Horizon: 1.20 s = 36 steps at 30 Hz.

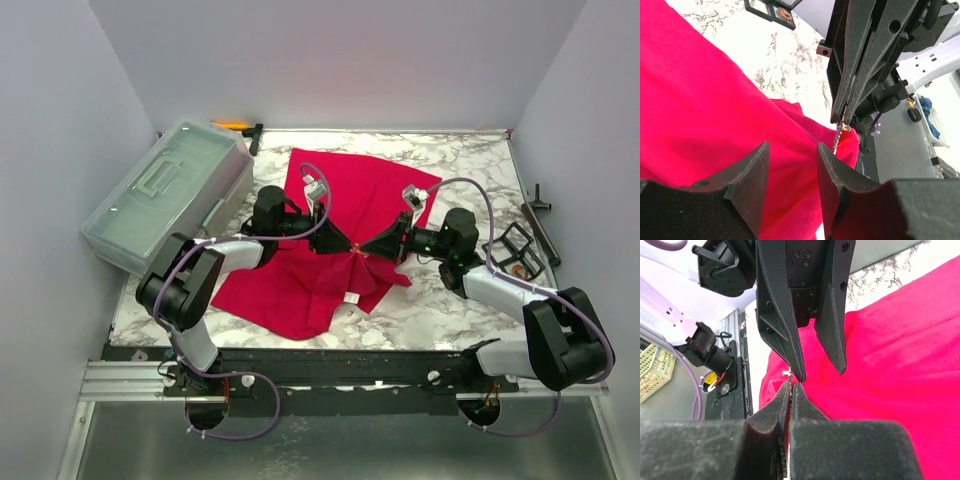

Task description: Remove the brooch from the garment

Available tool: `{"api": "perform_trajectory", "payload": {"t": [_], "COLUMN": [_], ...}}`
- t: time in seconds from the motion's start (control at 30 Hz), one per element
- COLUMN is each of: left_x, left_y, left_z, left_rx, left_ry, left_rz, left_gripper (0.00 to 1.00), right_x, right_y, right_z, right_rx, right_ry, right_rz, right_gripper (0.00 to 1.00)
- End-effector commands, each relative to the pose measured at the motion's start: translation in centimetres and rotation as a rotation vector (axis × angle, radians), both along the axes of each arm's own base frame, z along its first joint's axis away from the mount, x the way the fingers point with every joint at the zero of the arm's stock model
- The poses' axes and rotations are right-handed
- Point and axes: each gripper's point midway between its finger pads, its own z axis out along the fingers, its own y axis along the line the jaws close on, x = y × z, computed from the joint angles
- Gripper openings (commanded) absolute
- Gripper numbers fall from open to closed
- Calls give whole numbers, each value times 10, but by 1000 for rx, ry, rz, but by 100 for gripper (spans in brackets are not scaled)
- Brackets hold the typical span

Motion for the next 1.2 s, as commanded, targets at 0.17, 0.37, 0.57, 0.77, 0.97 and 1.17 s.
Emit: {"api": "perform_trajectory", "payload": {"t": [0.17,0.37,0.57,0.77,0.97,1.17], "left_x": [-6,-8,-12,-11,-12,-16], "left_y": [16,24,24,19,11,14], "left_z": [31,37,37,30,21,6], "left_rx": [-53,-56,-57,-41,-19,34], "left_ry": [-149,-205,-224,-206,-189,-169], "left_rz": [-2,4,-11,-2,-13,-25], "left_gripper": [54,63,68,68,63,68], "right_x": [-14,-13,-14,-7,-6,0], "right_y": [-1,-2,-2,-2,-2,-7], "right_z": [25,25,25,24,10,-16], "right_rx": [75,51,31,16,-16,-126], "right_ry": [-150,-217,-264,-244,-165,-87], "right_rz": [63,68,82,58,59,45], "right_gripper": [0,1,1,1,0,0]}}
